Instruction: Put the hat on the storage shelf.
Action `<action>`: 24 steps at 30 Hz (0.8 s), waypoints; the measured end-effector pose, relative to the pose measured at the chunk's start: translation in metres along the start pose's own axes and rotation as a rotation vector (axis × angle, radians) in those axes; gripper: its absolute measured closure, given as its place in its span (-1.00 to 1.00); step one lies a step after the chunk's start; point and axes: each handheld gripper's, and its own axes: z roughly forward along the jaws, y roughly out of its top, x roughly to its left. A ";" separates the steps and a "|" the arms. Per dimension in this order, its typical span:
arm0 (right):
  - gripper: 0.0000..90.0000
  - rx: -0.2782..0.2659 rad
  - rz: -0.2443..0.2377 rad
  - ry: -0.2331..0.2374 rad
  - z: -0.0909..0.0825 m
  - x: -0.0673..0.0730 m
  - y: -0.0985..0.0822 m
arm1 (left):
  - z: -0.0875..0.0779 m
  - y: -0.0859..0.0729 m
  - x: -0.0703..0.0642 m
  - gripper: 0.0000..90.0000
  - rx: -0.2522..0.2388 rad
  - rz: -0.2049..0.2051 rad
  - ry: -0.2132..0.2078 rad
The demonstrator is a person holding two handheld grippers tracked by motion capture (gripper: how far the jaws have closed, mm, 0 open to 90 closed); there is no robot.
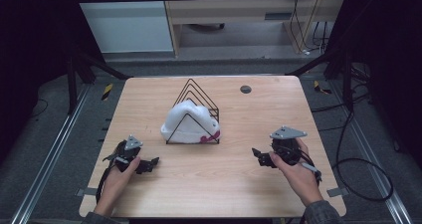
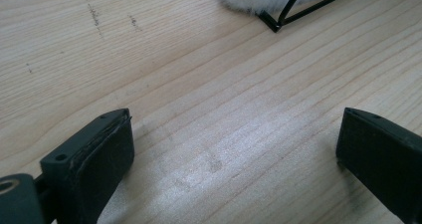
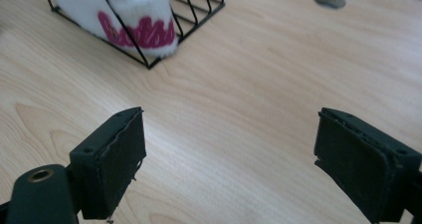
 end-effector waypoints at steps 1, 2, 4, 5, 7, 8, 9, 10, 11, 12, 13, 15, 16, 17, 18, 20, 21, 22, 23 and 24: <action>-0.71 0.006 0.001 0.001 0.002 -0.001 -0.004 | 0.000 0.000 0.000 -0.98 0.000 0.000 0.000; -0.71 0.013 0.009 0.001 0.005 0.000 -0.008 | 0.000 0.000 0.000 -0.98 0.000 0.000 0.001; -0.71 0.027 0.020 0.004 0.009 0.000 -0.016 | 0.000 0.000 0.000 -0.98 0.000 0.001 0.000; -0.70 0.034 0.024 0.007 0.012 0.000 -0.019 | 0.000 0.000 0.000 -0.98 0.001 0.001 0.000; -0.70 0.046 0.025 0.008 0.017 0.001 -0.025 | 0.000 0.000 0.000 -0.98 0.000 0.002 -0.001; -0.70 0.049 0.028 0.011 0.019 0.001 -0.028 | 0.000 0.000 0.000 -0.98 0.000 0.002 -0.001; -0.70 0.056 0.030 0.013 0.021 0.001 -0.030 | 0.000 0.000 0.000 -0.98 0.000 0.002 -0.001; -0.70 0.062 0.036 0.013 0.024 0.002 -0.032 | 0.000 0.000 0.000 -0.98 0.000 0.002 -0.001; -0.70 0.067 0.037 0.012 0.026 0.001 -0.034 | 0.000 0.000 0.000 -0.98 0.000 0.002 -0.002; -0.70 0.070 0.038 0.017 0.029 0.001 -0.035 | 0.000 0.000 0.000 -0.98 0.000 0.002 -0.002; -0.70 0.077 0.043 0.012 0.031 0.001 -0.037 | 0.000 0.000 0.000 -0.98 0.001 0.003 -0.002; -0.70 0.081 0.054 0.009 0.037 0.001 -0.040 | 0.000 0.000 0.000 -0.98 0.001 0.003 -0.002; -0.70 0.082 0.057 0.006 0.040 0.001 -0.041 | 0.000 0.000 0.000 -0.98 0.000 0.003 -0.003; -0.70 0.080 0.055 -0.002 0.042 0.000 -0.042 | 0.000 0.000 0.000 -0.98 0.000 0.003 -0.002; -0.70 0.078 0.061 -0.005 0.045 0.000 -0.043 | 0.000 0.000 0.000 -0.98 0.000 0.003 -0.002; -0.70 0.076 0.058 -0.026 0.049 -0.001 -0.043 | 0.000 0.000 0.000 -0.98 0.000 0.004 -0.002; -0.69 0.069 0.046 -0.045 0.051 -0.002 -0.043 | 0.000 0.000 0.000 -0.98 0.000 0.004 -0.002; -0.69 0.069 0.046 -0.045 0.051 -0.002 -0.043 | 0.000 0.000 0.000 -0.99 0.000 0.004 -0.002; -0.69 0.055 0.059 -0.078 0.053 -0.004 -0.043 | 0.000 0.000 0.000 -0.99 0.000 0.004 -0.003; -0.69 0.051 0.070 -0.086 0.054 -0.005 -0.044 | 0.000 0.000 0.000 -0.99 0.000 0.004 -0.003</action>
